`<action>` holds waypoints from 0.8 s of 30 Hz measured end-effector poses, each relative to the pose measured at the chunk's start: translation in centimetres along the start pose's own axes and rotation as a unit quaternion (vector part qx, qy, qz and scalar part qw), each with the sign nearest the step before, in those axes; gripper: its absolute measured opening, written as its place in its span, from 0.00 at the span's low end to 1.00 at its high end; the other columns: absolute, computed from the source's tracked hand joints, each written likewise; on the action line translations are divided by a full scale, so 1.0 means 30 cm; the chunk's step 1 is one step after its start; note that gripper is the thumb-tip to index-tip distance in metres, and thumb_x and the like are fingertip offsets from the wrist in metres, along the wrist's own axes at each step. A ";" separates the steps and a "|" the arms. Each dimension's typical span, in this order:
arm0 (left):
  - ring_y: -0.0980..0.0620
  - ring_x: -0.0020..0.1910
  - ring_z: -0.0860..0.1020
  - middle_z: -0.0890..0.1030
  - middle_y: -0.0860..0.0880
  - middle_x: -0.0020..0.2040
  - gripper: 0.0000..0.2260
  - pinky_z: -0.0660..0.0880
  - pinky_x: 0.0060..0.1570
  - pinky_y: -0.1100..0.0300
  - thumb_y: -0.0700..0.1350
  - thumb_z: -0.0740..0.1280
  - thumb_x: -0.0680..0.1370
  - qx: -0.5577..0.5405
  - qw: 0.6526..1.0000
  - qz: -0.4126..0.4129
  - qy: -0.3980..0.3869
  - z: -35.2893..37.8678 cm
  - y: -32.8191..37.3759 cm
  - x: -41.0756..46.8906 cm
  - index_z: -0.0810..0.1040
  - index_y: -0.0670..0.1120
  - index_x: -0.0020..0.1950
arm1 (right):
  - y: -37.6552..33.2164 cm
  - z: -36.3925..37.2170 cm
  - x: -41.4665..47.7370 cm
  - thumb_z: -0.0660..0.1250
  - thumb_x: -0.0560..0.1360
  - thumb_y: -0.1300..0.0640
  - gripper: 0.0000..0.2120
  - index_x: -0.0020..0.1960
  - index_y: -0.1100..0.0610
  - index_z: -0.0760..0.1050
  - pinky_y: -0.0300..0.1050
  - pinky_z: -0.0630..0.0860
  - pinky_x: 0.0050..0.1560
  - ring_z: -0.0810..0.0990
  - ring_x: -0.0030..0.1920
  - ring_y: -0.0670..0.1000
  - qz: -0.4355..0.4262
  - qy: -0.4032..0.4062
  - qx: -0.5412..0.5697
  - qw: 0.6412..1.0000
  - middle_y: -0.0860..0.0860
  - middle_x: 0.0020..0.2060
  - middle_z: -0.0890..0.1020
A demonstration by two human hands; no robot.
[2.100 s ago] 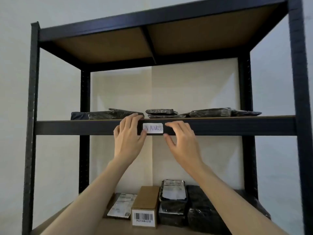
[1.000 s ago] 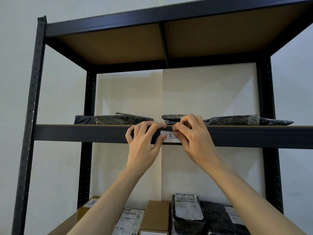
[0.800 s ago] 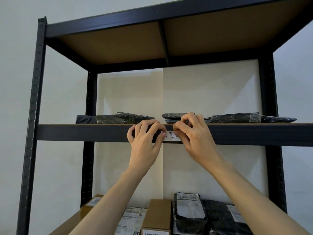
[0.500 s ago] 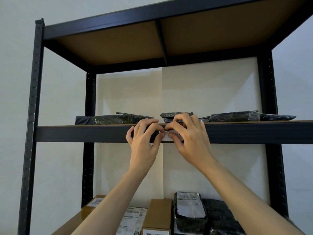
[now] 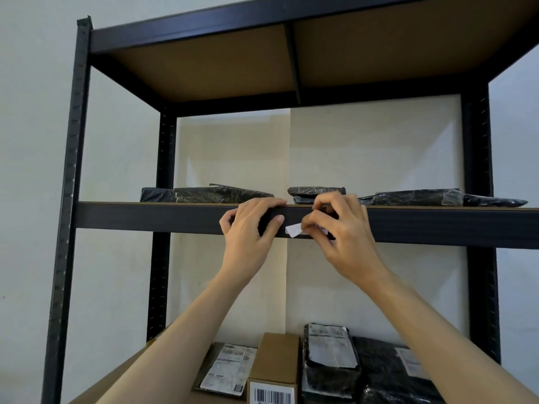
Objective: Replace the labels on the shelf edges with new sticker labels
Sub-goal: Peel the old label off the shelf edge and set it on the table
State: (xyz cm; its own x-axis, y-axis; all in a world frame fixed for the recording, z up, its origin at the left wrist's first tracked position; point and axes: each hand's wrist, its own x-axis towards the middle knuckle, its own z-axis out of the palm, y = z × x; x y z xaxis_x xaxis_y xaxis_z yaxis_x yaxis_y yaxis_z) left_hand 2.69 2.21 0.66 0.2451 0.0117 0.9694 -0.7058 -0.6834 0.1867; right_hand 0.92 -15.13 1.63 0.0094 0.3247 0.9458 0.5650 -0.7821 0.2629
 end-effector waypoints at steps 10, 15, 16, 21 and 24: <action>0.65 0.59 0.69 0.76 0.61 0.55 0.11 0.55 0.63 0.57 0.43 0.64 0.79 -0.019 0.999 0.002 0.037 0.026 0.003 -0.018 0.76 0.57 0.57 | 0.010 -0.021 0.000 0.71 0.72 0.61 0.03 0.42 0.55 0.78 0.53 0.69 0.49 0.66 0.53 0.50 0.003 -0.044 0.046 0.998 0.51 0.49 0.75; 0.65 0.60 0.69 0.75 0.61 0.56 0.11 0.55 0.65 0.54 0.43 0.64 0.79 -0.021 0.999 0.003 0.041 0.033 0.001 -0.020 0.76 0.56 0.57 | 0.013 -0.030 0.000 0.70 0.72 0.63 0.03 0.42 0.56 0.77 0.49 0.66 0.52 0.64 0.54 0.48 0.008 -0.069 0.057 0.996 0.49 0.51 0.74; 0.65 0.60 0.69 0.75 0.61 0.56 0.11 0.55 0.65 0.54 0.43 0.63 0.79 -0.021 0.999 0.004 0.040 0.033 0.000 -0.021 0.76 0.56 0.57 | 0.018 -0.032 -0.004 0.69 0.72 0.63 0.03 0.42 0.57 0.77 0.46 0.65 0.54 0.63 0.54 0.47 0.010 -0.069 0.062 0.996 0.49 0.51 0.73; 0.65 0.60 0.68 0.75 0.62 0.56 0.10 0.54 0.65 0.55 0.44 0.63 0.79 -0.022 0.999 0.003 0.044 0.037 -0.002 -0.020 0.76 0.56 0.57 | 0.053 -0.073 -0.038 0.68 0.73 0.66 0.03 0.42 0.61 0.76 0.29 0.59 0.59 0.62 0.56 0.45 0.028 -0.076 0.067 0.994 0.52 0.53 0.72; 0.65 0.60 0.68 0.75 0.61 0.56 0.10 0.53 0.66 0.56 0.43 0.63 0.79 -0.021 0.999 -0.002 0.046 0.041 0.002 -0.022 0.76 0.56 0.57 | 0.060 -0.093 -0.053 0.69 0.72 0.66 0.03 0.42 0.61 0.76 0.31 0.61 0.58 0.63 0.57 0.46 0.044 -0.076 0.073 0.994 0.53 0.53 0.72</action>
State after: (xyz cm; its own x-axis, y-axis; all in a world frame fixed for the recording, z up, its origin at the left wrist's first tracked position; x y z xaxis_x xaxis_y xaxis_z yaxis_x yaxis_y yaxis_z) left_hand 3.31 1.26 -0.17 0.1864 0.0827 0.9790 -0.7324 -0.6525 0.1945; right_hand -0.37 -18.52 1.13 0.1816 0.3431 0.9216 0.6697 -0.7294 0.1395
